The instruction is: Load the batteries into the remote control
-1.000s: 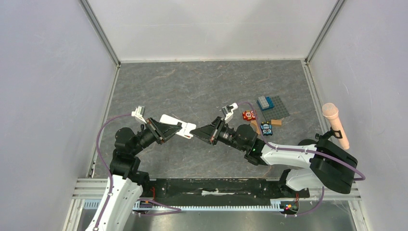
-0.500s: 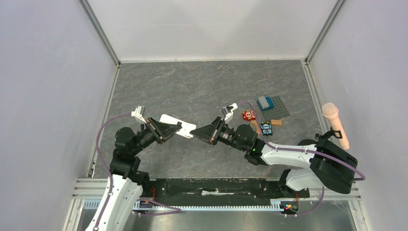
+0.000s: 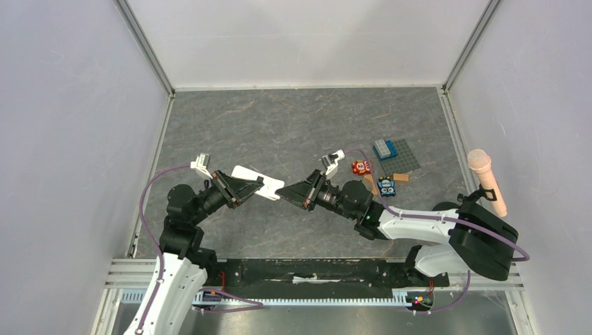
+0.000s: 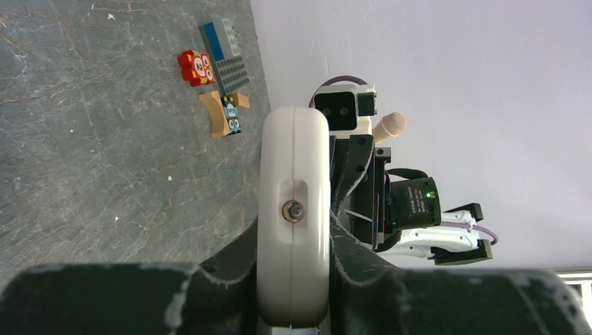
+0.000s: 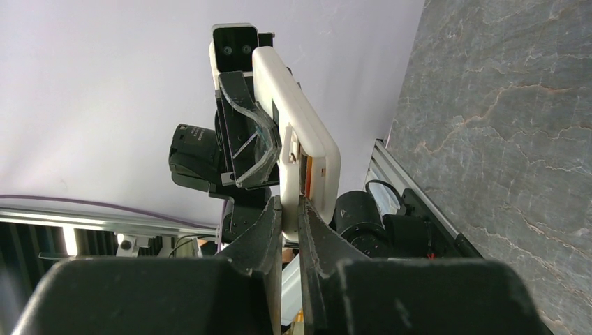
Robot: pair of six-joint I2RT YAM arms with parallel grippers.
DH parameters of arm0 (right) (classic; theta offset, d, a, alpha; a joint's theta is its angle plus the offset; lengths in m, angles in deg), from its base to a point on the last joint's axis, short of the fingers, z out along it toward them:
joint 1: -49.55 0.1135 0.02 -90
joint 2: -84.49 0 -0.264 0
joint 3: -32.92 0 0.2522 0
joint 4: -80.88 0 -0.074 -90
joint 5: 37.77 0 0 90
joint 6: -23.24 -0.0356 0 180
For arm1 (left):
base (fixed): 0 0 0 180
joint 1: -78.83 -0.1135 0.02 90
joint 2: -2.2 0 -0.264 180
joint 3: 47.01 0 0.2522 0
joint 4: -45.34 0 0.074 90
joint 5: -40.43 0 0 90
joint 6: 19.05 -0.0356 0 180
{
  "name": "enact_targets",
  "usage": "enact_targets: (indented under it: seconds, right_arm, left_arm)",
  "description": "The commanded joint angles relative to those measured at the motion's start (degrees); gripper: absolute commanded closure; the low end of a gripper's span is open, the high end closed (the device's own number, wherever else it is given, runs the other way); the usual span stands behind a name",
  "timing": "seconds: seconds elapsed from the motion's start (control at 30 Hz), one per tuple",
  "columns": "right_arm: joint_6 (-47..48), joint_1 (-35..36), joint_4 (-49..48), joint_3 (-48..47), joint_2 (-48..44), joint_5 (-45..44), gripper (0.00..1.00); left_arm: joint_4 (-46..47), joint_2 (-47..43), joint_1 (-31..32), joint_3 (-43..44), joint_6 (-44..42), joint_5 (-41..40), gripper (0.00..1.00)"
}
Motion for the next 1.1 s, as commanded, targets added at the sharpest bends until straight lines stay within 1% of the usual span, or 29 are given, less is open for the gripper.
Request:
enact_targets:
  seconds: [0.0, 0.27, 0.4, 0.7, 0.9, 1.07]
  right_arm:
    - [-0.1, 0.5, 0.0, -1.5, 1.5, -1.8, 1.0]
    - [-1.4, 1.3, 2.5, -2.2, 2.1, -2.1, 1.0]
    - [-1.4, 1.3, 7.3, -3.3, 1.7, -2.1, 0.97]
    - [0.4, 1.4, 17.8, -5.0, 0.7, -2.8, 0.94]
    - [3.4, 1.4, 24.4, -7.6, 0.5, -2.8, 0.86]
    - [5.9, 1.4, 28.6, -9.4, 0.5, -3.3, 0.84]
  left_arm:
    - [5.3, -0.4, 0.1, 1.9, 2.4, 2.1, 0.98]
    - [11.5, -1.8, 0.1, 0.0, 9.7, 1.9, 0.98]
    - [13.1, -2.3, 0.0, -0.2, 11.8, 1.7, 0.98]
    - [14.6, -2.4, 0.1, 0.5, 13.5, 1.4, 0.98]
    - [15.3, -2.2, 0.1, 0.7, 13.5, 1.8, 0.98]
    - [15.5, -2.1, 0.1, 0.8, 12.2, 3.0, 0.98]
